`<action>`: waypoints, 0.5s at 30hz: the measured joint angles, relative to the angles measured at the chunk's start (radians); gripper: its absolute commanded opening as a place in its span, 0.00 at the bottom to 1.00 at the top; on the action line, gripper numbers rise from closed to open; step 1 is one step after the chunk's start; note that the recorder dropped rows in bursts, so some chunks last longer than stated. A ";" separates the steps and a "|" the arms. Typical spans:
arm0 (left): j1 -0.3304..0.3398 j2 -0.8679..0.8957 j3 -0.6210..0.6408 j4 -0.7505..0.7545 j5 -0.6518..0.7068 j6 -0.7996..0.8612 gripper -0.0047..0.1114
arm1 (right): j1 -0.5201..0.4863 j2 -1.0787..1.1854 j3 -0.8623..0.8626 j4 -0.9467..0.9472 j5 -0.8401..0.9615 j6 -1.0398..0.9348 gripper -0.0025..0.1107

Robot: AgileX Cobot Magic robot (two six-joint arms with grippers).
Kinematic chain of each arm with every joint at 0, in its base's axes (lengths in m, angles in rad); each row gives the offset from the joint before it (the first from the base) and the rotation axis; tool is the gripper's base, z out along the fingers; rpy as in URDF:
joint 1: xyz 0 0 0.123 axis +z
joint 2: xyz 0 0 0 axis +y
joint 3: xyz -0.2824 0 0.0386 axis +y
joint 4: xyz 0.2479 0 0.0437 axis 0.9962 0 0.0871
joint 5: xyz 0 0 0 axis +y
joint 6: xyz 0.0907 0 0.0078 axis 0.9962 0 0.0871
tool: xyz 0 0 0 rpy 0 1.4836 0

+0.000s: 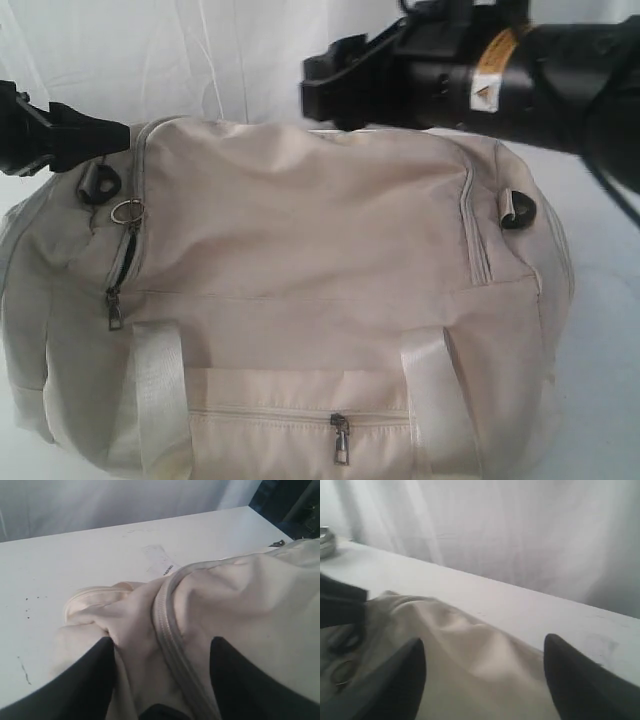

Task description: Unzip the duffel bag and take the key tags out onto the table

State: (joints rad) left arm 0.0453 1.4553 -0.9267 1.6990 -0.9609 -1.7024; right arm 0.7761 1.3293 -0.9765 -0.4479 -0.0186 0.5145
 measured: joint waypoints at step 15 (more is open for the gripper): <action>0.000 0.000 0.000 0.000 -0.067 0.000 0.52 | 0.242 0.369 -0.023 0.004 -0.373 0.200 0.58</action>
State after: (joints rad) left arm 0.0453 1.4553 -0.9267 1.6990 -1.0279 -1.7024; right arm 1.0182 1.6983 -0.9997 -0.4435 -0.3915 0.7142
